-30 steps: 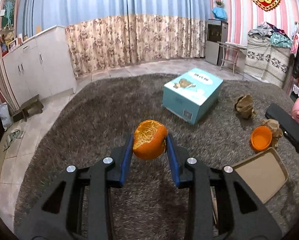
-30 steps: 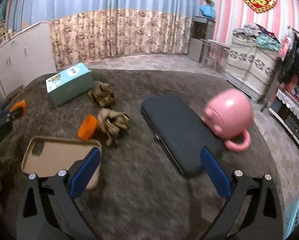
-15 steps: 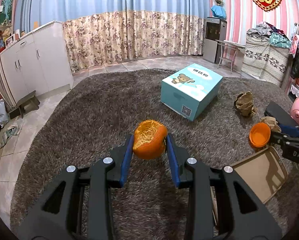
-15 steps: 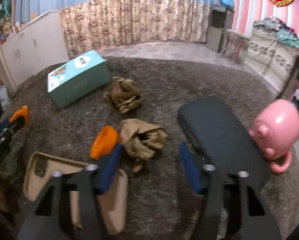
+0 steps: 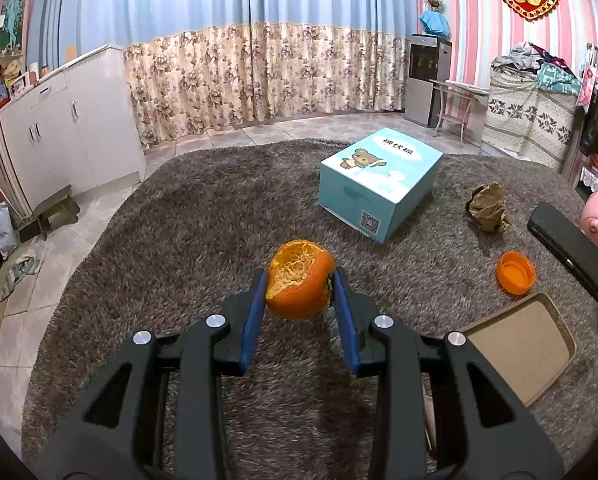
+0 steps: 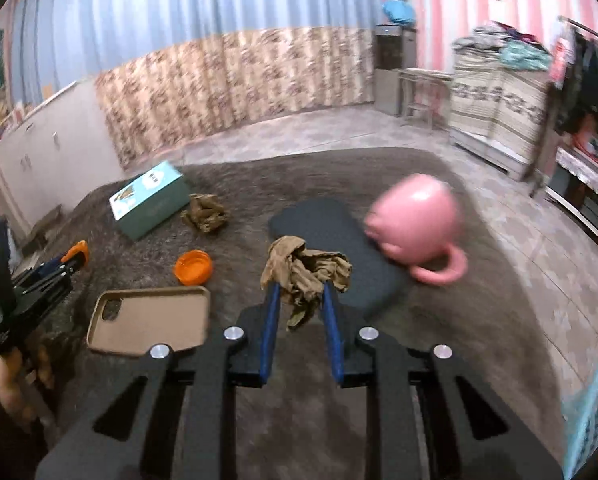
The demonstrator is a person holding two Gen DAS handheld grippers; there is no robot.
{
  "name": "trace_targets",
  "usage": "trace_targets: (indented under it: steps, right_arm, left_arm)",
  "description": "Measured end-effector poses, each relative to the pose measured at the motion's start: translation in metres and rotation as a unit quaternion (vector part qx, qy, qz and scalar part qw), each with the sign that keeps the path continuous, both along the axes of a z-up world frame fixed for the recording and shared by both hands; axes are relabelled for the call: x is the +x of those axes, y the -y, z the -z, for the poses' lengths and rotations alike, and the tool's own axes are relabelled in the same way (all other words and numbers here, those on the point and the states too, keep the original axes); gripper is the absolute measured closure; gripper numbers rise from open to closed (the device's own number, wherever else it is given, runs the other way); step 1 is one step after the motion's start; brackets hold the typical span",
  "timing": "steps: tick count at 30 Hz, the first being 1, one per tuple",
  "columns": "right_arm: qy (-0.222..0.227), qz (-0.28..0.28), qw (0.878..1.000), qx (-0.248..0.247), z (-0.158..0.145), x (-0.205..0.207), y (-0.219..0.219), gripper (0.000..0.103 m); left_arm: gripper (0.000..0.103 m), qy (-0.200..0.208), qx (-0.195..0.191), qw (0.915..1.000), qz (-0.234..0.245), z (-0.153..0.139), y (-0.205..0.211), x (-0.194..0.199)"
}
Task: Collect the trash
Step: 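Carry peel and brown paper over the basket and open both tools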
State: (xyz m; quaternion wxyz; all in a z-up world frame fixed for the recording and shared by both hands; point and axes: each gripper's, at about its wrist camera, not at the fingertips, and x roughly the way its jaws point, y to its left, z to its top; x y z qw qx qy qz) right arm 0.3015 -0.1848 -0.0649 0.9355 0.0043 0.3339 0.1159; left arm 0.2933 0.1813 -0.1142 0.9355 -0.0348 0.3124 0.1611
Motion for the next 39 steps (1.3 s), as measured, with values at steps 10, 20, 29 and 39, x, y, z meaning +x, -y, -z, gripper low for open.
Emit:
trace_targets:
  steps: [10, 20, 29, 39]
  right_arm:
    - [0.038, 0.145, 0.989, -0.006, -0.026, -0.087, 0.122, 0.081]
    - [0.059, 0.251, 0.966, 0.012, -0.019, -0.15, 0.211, 0.081]
    - [0.063, 0.311, 0.948, 0.012, -0.008, -0.174, 0.268, 0.081]
    - [0.054, 0.353, 0.934, 0.028, 0.009, -0.187, 0.314, 0.081]
  left_arm:
    - [0.071, 0.023, -0.001, 0.999, 0.038, -0.036, 0.048, -0.01]
    - [0.071, 0.076, -0.004, 0.9835, 0.164, -0.089, 0.183, -0.034]
    - [0.071, 0.081, -0.01, 0.9535, 0.29, -0.093, 0.322, -0.051]
    - [0.071, 0.067, -0.023, 0.915, 0.397, -0.074, 0.443, -0.069]
